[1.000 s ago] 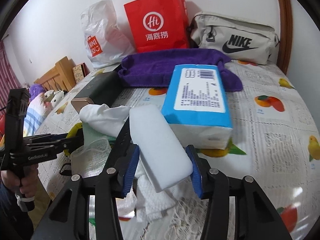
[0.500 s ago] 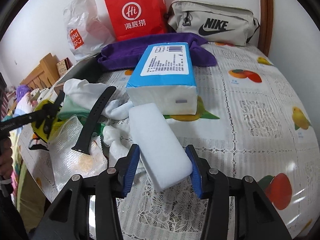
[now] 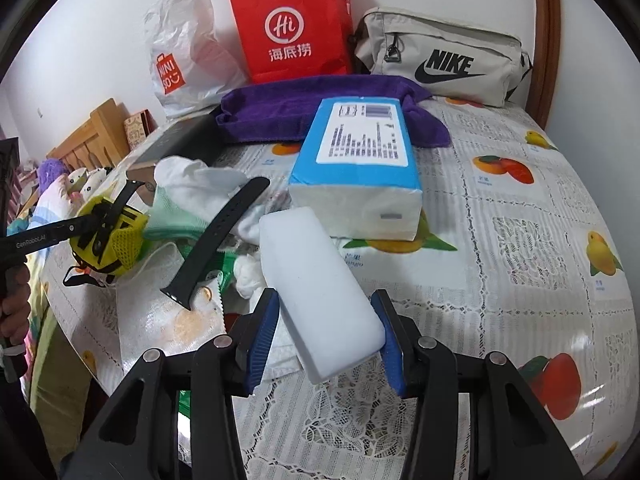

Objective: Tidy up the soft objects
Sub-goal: 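Lift the yellow pouch with the left gripper while the right gripper lifts the sponge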

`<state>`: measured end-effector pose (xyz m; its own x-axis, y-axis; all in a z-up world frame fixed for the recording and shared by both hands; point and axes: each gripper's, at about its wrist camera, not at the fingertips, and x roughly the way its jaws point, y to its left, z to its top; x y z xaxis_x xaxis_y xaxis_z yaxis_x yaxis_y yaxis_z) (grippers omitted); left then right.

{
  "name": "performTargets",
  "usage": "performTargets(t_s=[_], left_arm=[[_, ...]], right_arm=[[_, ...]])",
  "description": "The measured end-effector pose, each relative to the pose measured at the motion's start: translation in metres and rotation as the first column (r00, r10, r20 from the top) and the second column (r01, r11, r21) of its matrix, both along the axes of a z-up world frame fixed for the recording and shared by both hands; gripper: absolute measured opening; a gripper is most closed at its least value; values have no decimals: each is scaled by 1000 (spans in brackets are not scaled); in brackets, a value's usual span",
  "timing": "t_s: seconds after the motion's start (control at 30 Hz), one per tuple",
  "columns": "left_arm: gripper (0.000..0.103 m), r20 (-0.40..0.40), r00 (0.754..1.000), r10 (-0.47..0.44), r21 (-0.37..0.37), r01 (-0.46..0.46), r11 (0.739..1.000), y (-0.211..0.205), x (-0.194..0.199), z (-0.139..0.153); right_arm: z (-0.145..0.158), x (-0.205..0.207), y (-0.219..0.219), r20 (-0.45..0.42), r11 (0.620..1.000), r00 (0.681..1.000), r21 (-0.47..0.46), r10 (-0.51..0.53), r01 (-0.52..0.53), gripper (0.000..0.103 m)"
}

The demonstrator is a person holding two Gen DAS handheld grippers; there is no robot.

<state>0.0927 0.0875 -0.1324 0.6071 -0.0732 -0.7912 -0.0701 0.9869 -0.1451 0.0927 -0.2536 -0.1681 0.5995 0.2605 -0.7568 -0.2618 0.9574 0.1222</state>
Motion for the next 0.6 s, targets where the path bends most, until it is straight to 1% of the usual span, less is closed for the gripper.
performTargets(t_s=[0.07, 0.13, 0.2, 0.3, 0.33, 0.4, 0.53, 0.6], left_arm=[[33, 1, 1000, 5, 22, -5, 1000, 1, -2, 1], [42, 17, 1000, 4, 37, -5, 999, 0, -4, 6], [45, 41, 999, -16, 17, 16, 1000, -3, -5, 11], [45, 43, 997, -62, -26, 63, 998, -13, 0, 13], [45, 42, 997, -71, -29, 73, 997, -17, 2, 12], [45, 29, 995, -94, -13, 94, 995, -27, 10, 8], [45, -14, 994, -107, 11, 107, 994, -36, 24, -3], [44, -47, 994, -100, 46, 102, 994, -40, 30, -10]], right_arm=[[-3, 1, 0, -14, 1000, 1000, -11, -2, 1, 48], [-5, 2, -1, -17, 1000, 1000, -9, -5, 5, 48], [-7, 4, -1, -22, 1000, 1000, -4, -8, 8, 48], [-9, 5, -1, -21, 1000, 1000, 2, -9, 9, 48], [-9, 5, -1, -21, 1000, 1000, 3, -9, 9, 48], [-11, 6, -2, -22, 1000, 1000, 4, -5, 5, 48], [-11, 7, -5, -21, 1000, 1000, 22, 1, 0, 48], [-11, 8, -6, -23, 1000, 1000, 31, 1, 0, 48]])
